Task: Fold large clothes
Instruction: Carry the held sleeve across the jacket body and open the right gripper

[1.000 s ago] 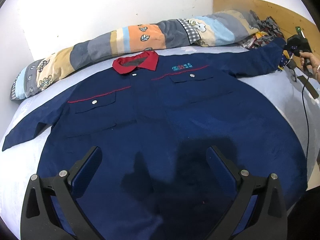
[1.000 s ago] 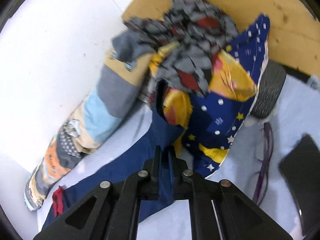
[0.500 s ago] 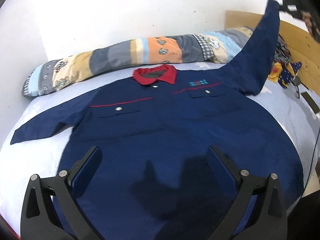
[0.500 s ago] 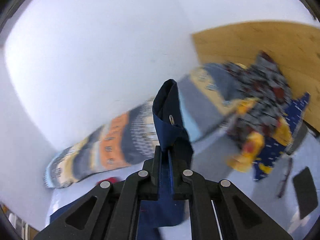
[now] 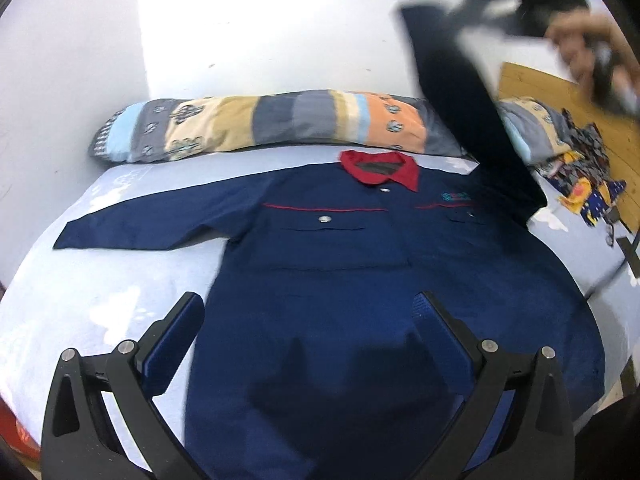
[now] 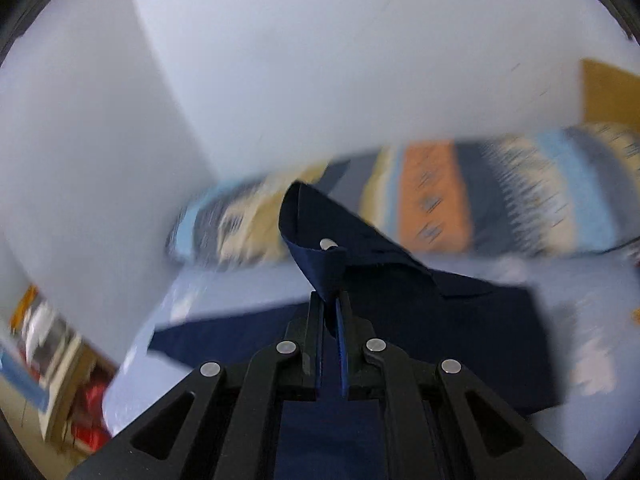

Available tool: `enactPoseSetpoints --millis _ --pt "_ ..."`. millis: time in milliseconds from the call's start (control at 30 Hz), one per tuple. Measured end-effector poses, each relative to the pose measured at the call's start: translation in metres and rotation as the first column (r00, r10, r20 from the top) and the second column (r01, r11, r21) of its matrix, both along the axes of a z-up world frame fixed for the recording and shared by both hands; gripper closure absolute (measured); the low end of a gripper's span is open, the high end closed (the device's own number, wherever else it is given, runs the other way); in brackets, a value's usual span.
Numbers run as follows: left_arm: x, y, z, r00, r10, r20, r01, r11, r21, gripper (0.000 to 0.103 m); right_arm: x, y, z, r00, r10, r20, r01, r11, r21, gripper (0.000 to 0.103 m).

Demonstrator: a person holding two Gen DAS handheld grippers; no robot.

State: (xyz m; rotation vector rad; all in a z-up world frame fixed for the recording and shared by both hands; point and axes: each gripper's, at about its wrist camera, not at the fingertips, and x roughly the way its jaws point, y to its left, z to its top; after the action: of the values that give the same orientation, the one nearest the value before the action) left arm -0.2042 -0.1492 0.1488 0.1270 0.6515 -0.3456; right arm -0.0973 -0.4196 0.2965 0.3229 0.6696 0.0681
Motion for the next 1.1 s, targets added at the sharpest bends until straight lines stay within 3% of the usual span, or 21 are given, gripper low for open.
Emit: enactPoseSetpoints --millis 100,233,300,400,433,500,600,667,800,867,933,1033,1100 --pt "0.004 0.016 0.001 0.999 0.038 0.005 -0.038 0.999 -0.002 0.0 0.03 0.055 -0.066 0.992 0.078 -0.096 -0.076 0.997 0.028 0.097" --pt "0.01 0.027 -0.003 0.998 0.063 -0.021 -0.063 0.998 -0.013 0.0 0.061 0.122 -0.172 0.964 0.126 -0.236 -0.13 0.991 -0.002 0.097" --pt "0.014 0.028 -0.004 0.997 0.069 -0.034 -0.07 0.997 -0.015 0.0 0.062 0.143 -0.209 0.951 0.138 -0.278 -0.151 0.988 -0.026 0.097" --pt "0.017 0.032 -0.004 0.996 0.078 -0.037 -0.078 0.997 -0.02 0.0 0.058 0.165 -0.235 0.93 0.141 -0.338 -0.179 0.98 -0.084 0.082" --pt "0.018 0.034 -0.003 0.996 0.084 -0.032 -0.085 0.996 -0.024 0.0 0.055 0.169 -0.232 0.926 0.144 -0.348 -0.189 0.977 -0.099 0.078" --pt "0.017 0.037 -0.002 0.995 0.099 -0.025 -0.1 0.995 -0.032 0.0 0.043 0.161 -0.215 0.933 0.127 -0.336 -0.19 0.969 -0.16 0.059" --pt "0.017 0.043 -0.001 0.992 0.12 -0.032 -0.122 0.991 -0.058 0.0 0.02 0.147 -0.175 0.965 0.116 -0.236 -0.182 0.943 -0.279 0.044" --pt "0.018 0.043 -0.001 0.992 0.123 -0.036 -0.125 0.99 -0.067 0.0 -0.007 0.127 -0.134 0.987 0.075 -0.143 -0.12 0.933 -0.34 0.013" --pt "0.015 0.035 -0.001 0.993 0.116 -0.023 -0.117 0.992 -0.049 0.0 -0.051 0.098 -0.07 1.0 0.001 -0.003 -0.002 0.918 -0.396 0.007" --pt "0.013 0.028 -0.001 0.994 0.104 -0.013 -0.105 0.994 -0.033 0.0 -0.074 0.098 -0.05 0.998 -0.04 0.041 0.055 0.869 -0.491 0.006" --pt "0.01 0.021 -0.001 0.996 0.089 0.0 -0.089 0.996 -0.012 0.0 -0.098 0.101 -0.037 0.994 -0.019 0.105 0.072 0.844 -0.532 0.002" --pt "0.007 0.013 -0.001 0.997 0.081 0.019 -0.081 0.997 0.019 0.0 -0.149 0.088 -0.047 0.942 -0.116 0.314 0.262 0.84 -0.476 0.0" --pt "0.008 0.01 -0.003 0.997 0.08 0.014 -0.08 0.996 0.028 0.0 -0.167 0.071 -0.064 0.892 -0.258 0.371 0.407 0.817 -0.409 0.0"
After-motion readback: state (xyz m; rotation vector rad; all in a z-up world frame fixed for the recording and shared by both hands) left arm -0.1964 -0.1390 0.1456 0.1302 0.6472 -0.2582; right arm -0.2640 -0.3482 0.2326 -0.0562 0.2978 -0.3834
